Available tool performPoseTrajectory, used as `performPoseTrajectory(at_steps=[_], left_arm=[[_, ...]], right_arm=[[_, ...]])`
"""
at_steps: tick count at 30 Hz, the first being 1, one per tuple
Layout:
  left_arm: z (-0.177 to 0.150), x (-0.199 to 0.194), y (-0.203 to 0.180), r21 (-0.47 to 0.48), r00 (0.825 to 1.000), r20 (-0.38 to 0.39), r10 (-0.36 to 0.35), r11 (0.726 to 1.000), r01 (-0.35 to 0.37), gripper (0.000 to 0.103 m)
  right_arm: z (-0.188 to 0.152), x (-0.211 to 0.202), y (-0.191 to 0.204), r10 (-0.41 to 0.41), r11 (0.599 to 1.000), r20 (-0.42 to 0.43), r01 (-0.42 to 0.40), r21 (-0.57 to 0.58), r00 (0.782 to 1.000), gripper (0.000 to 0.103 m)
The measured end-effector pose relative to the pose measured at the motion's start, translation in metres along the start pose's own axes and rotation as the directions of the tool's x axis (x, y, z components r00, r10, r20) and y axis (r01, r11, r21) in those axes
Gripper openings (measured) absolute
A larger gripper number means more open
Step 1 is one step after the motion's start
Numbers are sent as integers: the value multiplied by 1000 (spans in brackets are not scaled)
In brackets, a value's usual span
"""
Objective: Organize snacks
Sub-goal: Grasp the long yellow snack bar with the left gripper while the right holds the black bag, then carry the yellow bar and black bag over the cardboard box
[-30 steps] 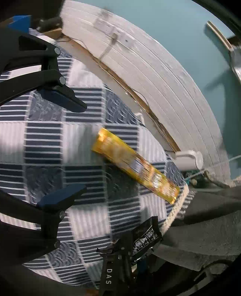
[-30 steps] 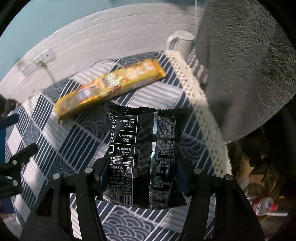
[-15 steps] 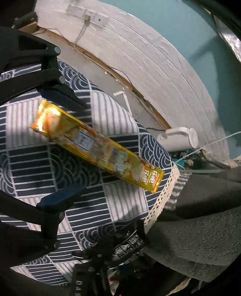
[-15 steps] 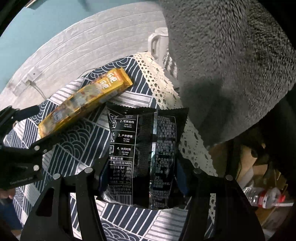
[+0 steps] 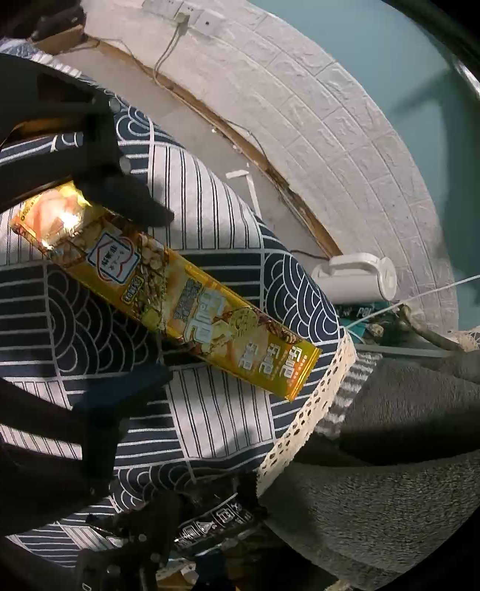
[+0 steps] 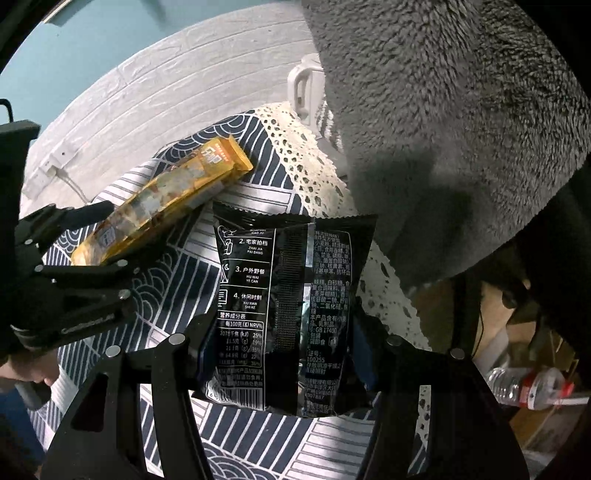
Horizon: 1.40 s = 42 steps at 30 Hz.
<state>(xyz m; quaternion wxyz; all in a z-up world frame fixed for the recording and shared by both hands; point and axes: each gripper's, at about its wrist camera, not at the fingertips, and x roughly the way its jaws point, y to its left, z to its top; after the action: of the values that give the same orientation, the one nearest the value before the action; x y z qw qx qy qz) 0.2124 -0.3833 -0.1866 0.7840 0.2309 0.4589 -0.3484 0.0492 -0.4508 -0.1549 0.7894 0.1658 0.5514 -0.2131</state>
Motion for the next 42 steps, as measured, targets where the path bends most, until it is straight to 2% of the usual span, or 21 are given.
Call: performPoseTrajectory(at_steps=[1, 2, 3, 5, 7, 12, 19, 30, 42], left_arm=[[-1, 0, 0, 2, 1000, -6, 18, 1000, -18, 57], [-2, 2, 1, 6, 1000, -17, 22, 1000, -22, 49], [-3, 3, 3, 3, 1000, -24, 13, 1000, -13, 47], [-7, 0, 5, -10, 1000, -28, 0, 1000, 0, 37], [-12, -4, 7, -19, 999, -35, -6, 1000, 5, 32], [-31, -13, 14, -95, 999, -52, -11, 995, 6, 31], [-76, -35, 22, -189, 998, -58, 27, 981, -38, 31], [-138, -78, 43, -364, 998, -48, 45, 929, -59, 31], [-183, -139, 62, -472, 994, -30, 107, 875, -109, 31]], right_arm=[[0, 1, 0, 0, 1000, -2, 0, 0, 1000, 59], [-1, 1, 0, -1, 1000, -2, 1, -1, 1000, 59], [-1, 2, -1, -3, 1000, -4, 3, -2, 1000, 59], [-2, 3, -1, -4, 1000, -7, 4, -2, 1000, 59], [-2, 4, 0, -3, 1000, -11, 3, -3, 1000, 59], [-4, 3, 6, 3, 1000, -12, -3, -24, 1000, 59], [-12, -2, 17, 24, 998, -12, -25, -64, 1000, 59], [-35, -21, 45, 61, 986, -13, -62, -153, 998, 59], [-55, -60, 89, 107, 960, 20, -99, -262, 994, 59]])
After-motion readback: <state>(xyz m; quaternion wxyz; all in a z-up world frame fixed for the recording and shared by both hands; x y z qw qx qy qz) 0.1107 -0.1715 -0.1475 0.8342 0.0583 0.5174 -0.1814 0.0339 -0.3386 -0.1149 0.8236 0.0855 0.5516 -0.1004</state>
